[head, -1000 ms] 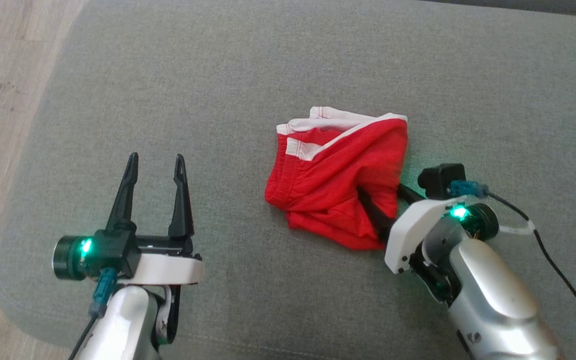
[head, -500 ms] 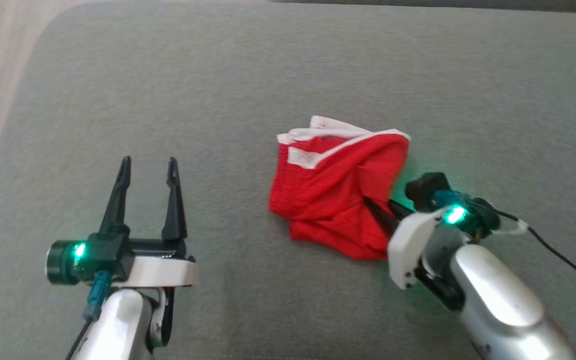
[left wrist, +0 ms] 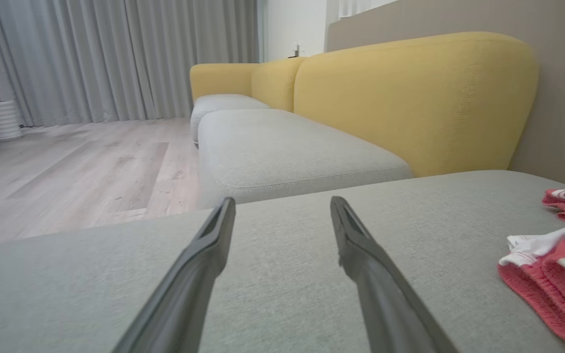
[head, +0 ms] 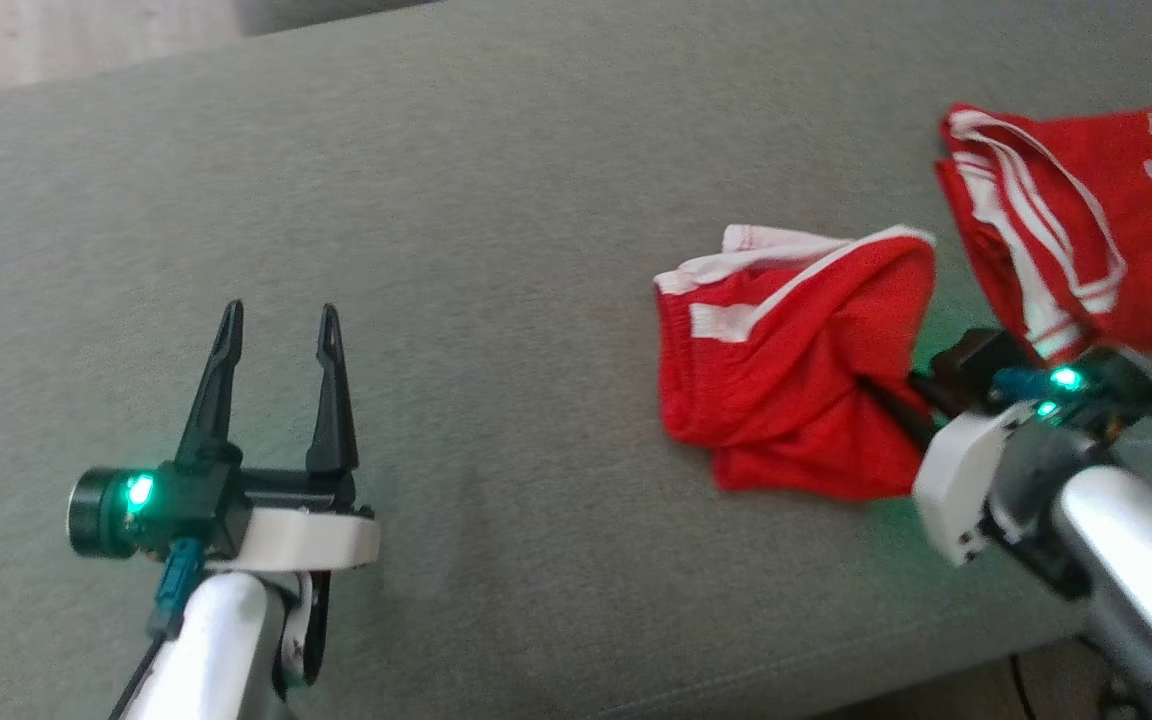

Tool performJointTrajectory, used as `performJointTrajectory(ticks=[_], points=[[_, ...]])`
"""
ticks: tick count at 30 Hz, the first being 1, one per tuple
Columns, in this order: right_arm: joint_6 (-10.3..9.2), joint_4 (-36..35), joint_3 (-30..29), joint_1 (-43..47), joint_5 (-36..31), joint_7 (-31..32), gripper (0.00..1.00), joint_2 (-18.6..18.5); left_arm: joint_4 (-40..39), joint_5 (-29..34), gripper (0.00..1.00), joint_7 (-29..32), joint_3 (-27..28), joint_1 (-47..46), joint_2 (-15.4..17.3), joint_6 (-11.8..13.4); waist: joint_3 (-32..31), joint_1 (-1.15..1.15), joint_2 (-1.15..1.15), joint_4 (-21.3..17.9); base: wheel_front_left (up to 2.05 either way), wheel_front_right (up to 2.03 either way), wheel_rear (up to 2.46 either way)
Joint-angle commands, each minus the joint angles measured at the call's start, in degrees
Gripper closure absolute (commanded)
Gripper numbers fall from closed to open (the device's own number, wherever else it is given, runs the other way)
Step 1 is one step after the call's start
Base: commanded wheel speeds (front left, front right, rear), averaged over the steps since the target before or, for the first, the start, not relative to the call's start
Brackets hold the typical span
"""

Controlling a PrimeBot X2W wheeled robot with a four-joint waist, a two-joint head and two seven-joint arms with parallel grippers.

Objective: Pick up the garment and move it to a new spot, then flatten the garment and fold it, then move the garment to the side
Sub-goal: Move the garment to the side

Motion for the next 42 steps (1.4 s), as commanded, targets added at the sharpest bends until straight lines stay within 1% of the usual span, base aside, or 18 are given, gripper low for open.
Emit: performJointTrajectory(ticks=[1,6,11,14,16,19,22,23,24,25,26,30,34,36,39,40,42], points=[[-0.04,-2.14,0.71,-2.29,0.27,0.29,1.0,-2.72,-1.94,0.73,0.0,-0.02,1.47,-2.56,1.09,0.02,2.14,0.0,0.0,-3.33,0.0,0.0,0.0],[-0.04,-2.29,1.09,-6.82,0.51,0.5,1.0,-10.06,-1.73,1.09,0.0,0.16,0.67,-4.65,1.03,-0.27,4.43,0.0,0.0,-4.12,0.0,0.0,0.0],[-0.04,0.32,0.86,-11.46,0.86,1.66,1.0,-18.48,-1.26,1.44,0.0,0.06,-0.43,-6.92,0.6,-0.81,7.01,0.0,0.0,-2.87,0.0,0.0,0.0],[-0.04,1.87,0.22,-13.66,0.92,2.83,1.0,-22.76,-0.85,1.45,0.0,-0.1,-0.79,-8.08,0.3,-1.05,8.37,0.0,0.0,-1.82,0.0,0.0,0.0],[-0.04,3.41,-0.05,-14.92,0.98,3.24,1.0,-24.97,-0.61,1.45,0.0,-0.23,-0.86,-8.76,0.15,-1.12,9.2,0.0,0.0,-1.17,0.0,0.0,0.0],[-0.04,6.75,-1.34,-16.6,0.35,4.29,1.0,-26.79,-0.26,1.43,0.0,-0.42,-0.95,-9.6,-0.05,-1.26,10.37,0.0,0.0,-0.33,0.0,0.0,0.0],[-0.04,11.48,-4.41,-17.67,-0.71,4.43,1.0,-26.26,0.08,1.53,0.0,-0.57,-1.26,-10.53,-0.47,-1.44,11.46,0.0,0.0,0.6,0.0,0.0,0.0],[-0.04,13.27,-5.74,-17.88,-1.19,4.11,0.96,-25.7,0.13,1.55,0.0,-0.6,-1.38,-10.85,-0.69,-1.47,11.86,0.0,0.0,0.92,0.0,0.0,0.0],[-0.04,15.25,-7.09,-17.99,-1.83,4.08,0.7,-25.07,0.18,1.63,0.0,-0.63,-1.52,-11.18,-0.88,-1.49,12.25,0.0,0.0,1.19,0.0,0.0,0.0],[-0.04,17.01,-8.64,-18.2,-2.78,3.41,0.33,-24.37,0.22,1.71,0.0,-0.66,-1.68,-11.5,-1.07,-1.51,12.66,0.0,0.0,1.46,0.0,0.0,0.0],[-0.04,18.71,-10.28,-18.36,-3.72,2.56,0.0,-23.51,0.29,1.79,0.0,-0.69,-1.83,-11.83,-1.25,-1.55,13.03,0.0,0.0,1.7,0.0,0.0,0.0],[-0.04,24.6,-17.78,-18.76,-8.32,-0.85,0.0,-20.05,0.76,1.88,0.0,-0.76,-2.0,-12.79,-1.68,-1.71,13.9,0.0,0.0,2.09,0.0,0.0,0.0],[-0.04,28.81,-25.93,-18.32,-12.52,-4.87,0.0,-16.32,1.17,1.78,0.0,-0.79,-1.54,-13.1,-1.65,-1.82,13.75,0.0,0.0,1.76,0.0,0.0,0.0],[-0.04,30.35,-30.53,-17.39,-13.47,-6.93,0.0,-14.21,1.25,1.79,0.0,-0.8,-1.27,-12.83,-1.57,-1.85,13.06,0.0,0.0,1.48,0.0,0.0,0.0],[-0.04,30.58,-37.5,-15.23,-14.21,-10.69,0.0,-10.79,1.52,1.81,0.0,-0.81,-0.74,-11.84,-1.2,-1.8,11.45,0.0,0.0,1.03,0.0,0.0,0.0],[-0.04,28.71,-40.94,-13.29,-14.69,-12.99,0.0,-7.83,1.62,1.77,0.0,-0.81,-0.28,-10.88,-0.86,-1.66,10.12,0.0,0.0,0.59,0.0,0.0,0.0],[-0.04,25.36,-43.43,-10.8,-15.31,-14.67,0.0,-4.7,1.78,1.71,0.0,-0.81,0.18,-9.73,-0.49,-1.41,8.61,0.0,0.0,0.16,0.0,0.0,0.0]])
